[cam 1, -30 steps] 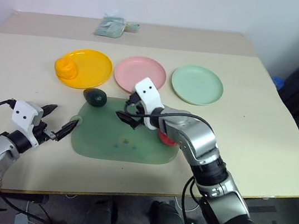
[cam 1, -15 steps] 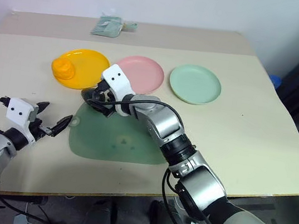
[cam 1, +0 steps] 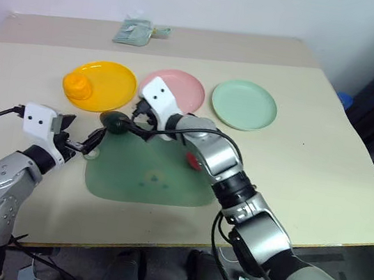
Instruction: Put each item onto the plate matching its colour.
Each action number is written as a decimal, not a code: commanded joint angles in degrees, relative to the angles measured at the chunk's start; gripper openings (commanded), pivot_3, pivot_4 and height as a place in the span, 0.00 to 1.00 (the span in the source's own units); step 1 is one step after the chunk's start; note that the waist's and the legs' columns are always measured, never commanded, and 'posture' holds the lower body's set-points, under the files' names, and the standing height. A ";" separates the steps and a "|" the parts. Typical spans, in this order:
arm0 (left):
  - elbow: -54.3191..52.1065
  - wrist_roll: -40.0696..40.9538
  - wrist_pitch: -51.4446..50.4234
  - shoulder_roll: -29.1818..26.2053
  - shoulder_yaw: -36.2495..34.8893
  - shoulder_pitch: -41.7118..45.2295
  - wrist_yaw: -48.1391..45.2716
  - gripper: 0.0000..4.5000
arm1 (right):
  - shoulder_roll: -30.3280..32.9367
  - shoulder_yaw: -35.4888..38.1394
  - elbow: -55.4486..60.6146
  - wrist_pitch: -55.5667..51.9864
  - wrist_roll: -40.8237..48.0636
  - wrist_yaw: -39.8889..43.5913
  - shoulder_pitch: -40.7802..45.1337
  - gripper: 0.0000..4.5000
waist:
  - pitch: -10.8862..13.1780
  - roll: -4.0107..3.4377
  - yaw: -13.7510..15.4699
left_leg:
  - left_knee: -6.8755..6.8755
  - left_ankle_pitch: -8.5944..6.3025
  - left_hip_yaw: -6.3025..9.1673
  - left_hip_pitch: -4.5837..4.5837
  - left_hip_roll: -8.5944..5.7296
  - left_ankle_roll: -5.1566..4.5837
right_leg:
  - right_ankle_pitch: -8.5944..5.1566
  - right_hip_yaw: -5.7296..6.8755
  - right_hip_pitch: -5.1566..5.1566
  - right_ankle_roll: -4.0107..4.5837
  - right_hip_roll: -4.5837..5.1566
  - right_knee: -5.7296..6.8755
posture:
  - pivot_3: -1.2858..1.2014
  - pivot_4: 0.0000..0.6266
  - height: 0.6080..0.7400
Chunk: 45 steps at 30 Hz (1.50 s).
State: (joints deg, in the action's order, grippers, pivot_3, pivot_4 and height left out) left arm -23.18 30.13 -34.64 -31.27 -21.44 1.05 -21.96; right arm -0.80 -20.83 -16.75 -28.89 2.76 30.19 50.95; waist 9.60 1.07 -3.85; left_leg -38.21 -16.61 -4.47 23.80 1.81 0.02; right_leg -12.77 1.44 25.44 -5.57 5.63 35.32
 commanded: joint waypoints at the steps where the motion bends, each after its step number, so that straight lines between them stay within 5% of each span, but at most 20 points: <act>1: -1.49 -0.60 -1.18 1.97 1.42 2.35 3.62 1.00 | 1.80 -1.83 11.04 -2.82 0.47 3.30 -2.24 0.99 | 0.00 -0.01 -0.11 | 0.03 0.00 0.00 0.00 0.01 0.00 | 0.00 0.08 0.01 0.00 -0.01 -0.02 | 0.52 0.24 1.00; 9: 4.41 -5.00 -1.55 6.97 4.65 6.98 9.99 1.00 | 4.43 -1.79 19.87 -8.16 0.40 3.56 -6.89 0.99 | -0.02 0.04 0.63 | -0.03 0.09 -0.03 -0.24 0.01 0.07 | 0.00 0.24 -0.20 0.01 -0.17 0.14 | 0.52 0.24 1.00; 23: 11.56 0.28 -4.37 12.61 1.19 17.58 12.71 1.00 | 4.85 -1.05 24.80 -13.00 0.77 1.19 -11.06 0.99 | -0.03 0.07 1.54 | -0.08 0.14 -0.01 -0.28 -0.02 0.11 | 0.00 0.25 -0.26 0.01 -0.38 0.15 | 0.52 0.24 1.00; 45: 22.02 -4.13 -2.36 6.13 8.68 21.74 -0.60 1.00 | 4.15 -0.32 25.00 -14.36 1.81 -1.52 -11.69 0.99 | -0.03 0.07 1.53 | -0.09 0.20 0.02 -0.30 0.02 0.20 | 0.01 0.24 -0.32 0.04 -0.54 0.17 | 0.52 0.24 1.00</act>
State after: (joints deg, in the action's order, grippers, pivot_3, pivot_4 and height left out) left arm -1.02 26.55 -38.24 -24.76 -12.43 21.56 -22.39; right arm 3.93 -22.09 4.94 -43.44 3.67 28.93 39.30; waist 9.57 1.14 -2.32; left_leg -38.31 -16.41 -4.45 23.50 1.83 0.22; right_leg -12.77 1.68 25.12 -5.53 5.09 35.49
